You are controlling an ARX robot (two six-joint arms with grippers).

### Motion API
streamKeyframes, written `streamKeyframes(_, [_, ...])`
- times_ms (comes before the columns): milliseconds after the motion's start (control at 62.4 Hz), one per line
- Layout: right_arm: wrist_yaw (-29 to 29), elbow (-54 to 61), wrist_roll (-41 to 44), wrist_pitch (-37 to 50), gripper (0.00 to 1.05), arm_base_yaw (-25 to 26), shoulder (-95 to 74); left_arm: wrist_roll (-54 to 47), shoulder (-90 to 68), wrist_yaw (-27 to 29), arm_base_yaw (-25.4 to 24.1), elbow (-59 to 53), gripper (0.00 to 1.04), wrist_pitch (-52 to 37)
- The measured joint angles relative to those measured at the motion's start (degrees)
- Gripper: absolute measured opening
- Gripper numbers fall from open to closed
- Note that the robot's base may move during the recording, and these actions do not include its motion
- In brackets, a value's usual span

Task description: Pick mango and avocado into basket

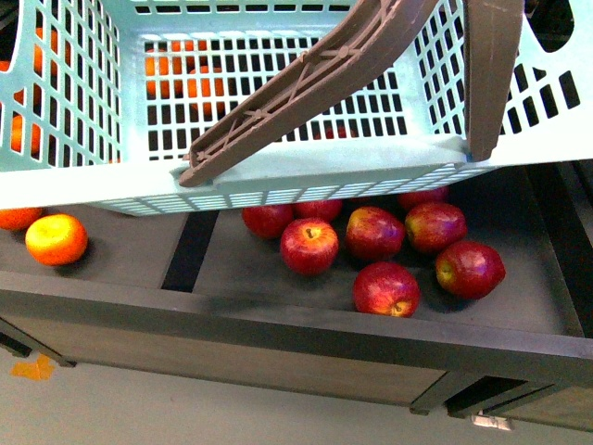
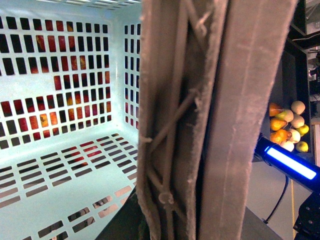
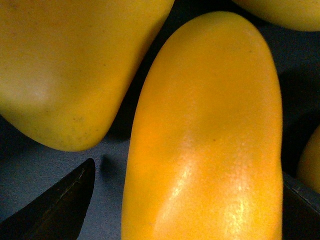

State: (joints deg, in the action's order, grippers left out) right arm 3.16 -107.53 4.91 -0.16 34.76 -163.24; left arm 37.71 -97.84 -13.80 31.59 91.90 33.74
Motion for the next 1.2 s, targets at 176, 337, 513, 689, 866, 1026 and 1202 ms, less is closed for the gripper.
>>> streamKeyframes(176, [0.04, -1.05, -0.22, 0.33, 0.66, 0.02, -1.03, 0.00, 0.00, 0.02, 0.00, 0.00, 0.17, 0.00])
streamKeyframes(337, [1.07, -0.50, -0.48, 1.90, 0.55, 0.37, -0.96, 0.00, 0.00, 0.04, 0.00, 0.00, 0.17, 0.00])
streamKeyframes(513, [2.93, 5.16, -0.55, 5.55, 0.55, 0.61, 1.92, 0.00, 0.00, 0.02, 0.00, 0.00, 0.17, 0.00])
streamKeyframes(689, [10.69, 21.88, -0.35, 14.64, 0.54, 0.59, 14.95, 0.00, 0.00, 0.02, 0.02, 0.00, 0.17, 0.00])
streamKeyframes(866, [17.66, 36.70, 0.72, 19.39, 0.54, 0.04, 31.17, 0.00, 0.00, 0.00, 0.00, 0.00, 0.17, 0.00])
streamKeyframes(1026, [26.12, 53.31, 0.63, 16.74, 0.54, -2.51, 52.87, 0.00, 0.00, 0.04, 0.00, 0.00, 0.17, 0.00])
streamKeyframes(1202, [29.35, 62.03, -2.47, 12.61, 0.54, -7.41, 69.96, 0.00, 0.00, 0.02, 0.00, 0.00, 0.17, 0.00])
